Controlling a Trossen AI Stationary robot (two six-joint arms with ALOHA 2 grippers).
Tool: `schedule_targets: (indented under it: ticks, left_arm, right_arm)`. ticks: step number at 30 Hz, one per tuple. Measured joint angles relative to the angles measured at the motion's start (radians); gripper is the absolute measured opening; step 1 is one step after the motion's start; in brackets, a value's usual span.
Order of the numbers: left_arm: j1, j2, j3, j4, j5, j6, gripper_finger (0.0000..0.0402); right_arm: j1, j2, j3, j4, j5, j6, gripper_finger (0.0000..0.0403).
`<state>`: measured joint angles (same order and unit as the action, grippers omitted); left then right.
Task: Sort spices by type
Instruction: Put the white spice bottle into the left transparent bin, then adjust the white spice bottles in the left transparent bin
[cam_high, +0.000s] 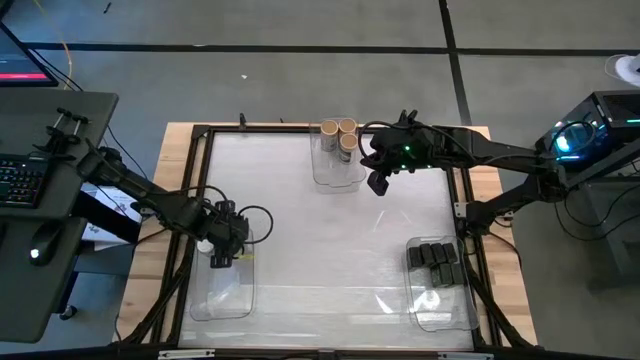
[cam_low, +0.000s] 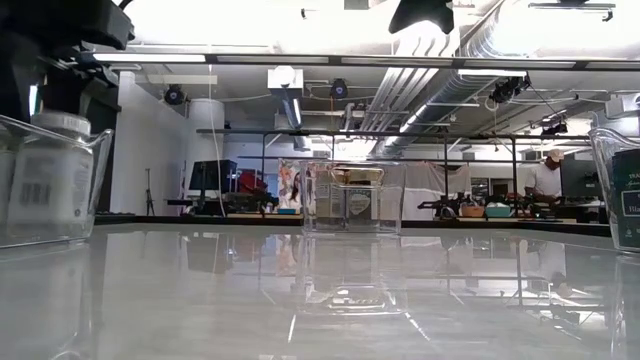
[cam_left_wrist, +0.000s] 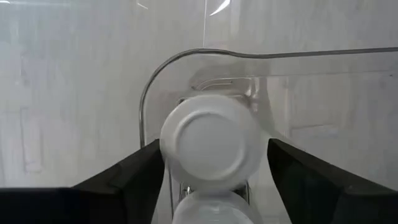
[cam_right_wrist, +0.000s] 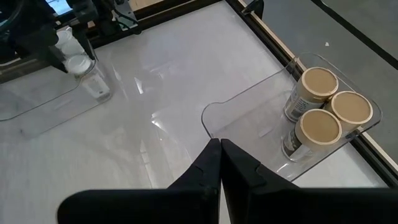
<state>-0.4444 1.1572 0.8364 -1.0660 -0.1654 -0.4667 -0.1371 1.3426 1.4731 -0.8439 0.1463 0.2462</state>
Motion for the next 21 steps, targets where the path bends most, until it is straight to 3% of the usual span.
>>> schedule_targets:
  ticks: [8, 15, 21]
  left_arm:
    - [0.026, 0.000, 0.010, -0.006, 0.001, 0.025, 0.0280]
    - [0.025, -0.014, 0.112, -0.094, 0.007, 0.040, 0.0281]
    - [-0.004, -0.106, 0.183, -0.168, 0.030, -0.095, 0.0280]
  right_arm:
    - [0.000, 0.000, 0.000, 0.000, 0.000, 0.000, 0.0000]
    - [-0.001, 0.000, 0.000, 0.000, 0.000, -0.011, 0.0000]
    - [0.000, 0.000, 0.000, 0.004, 0.000, -0.019, 0.0000]
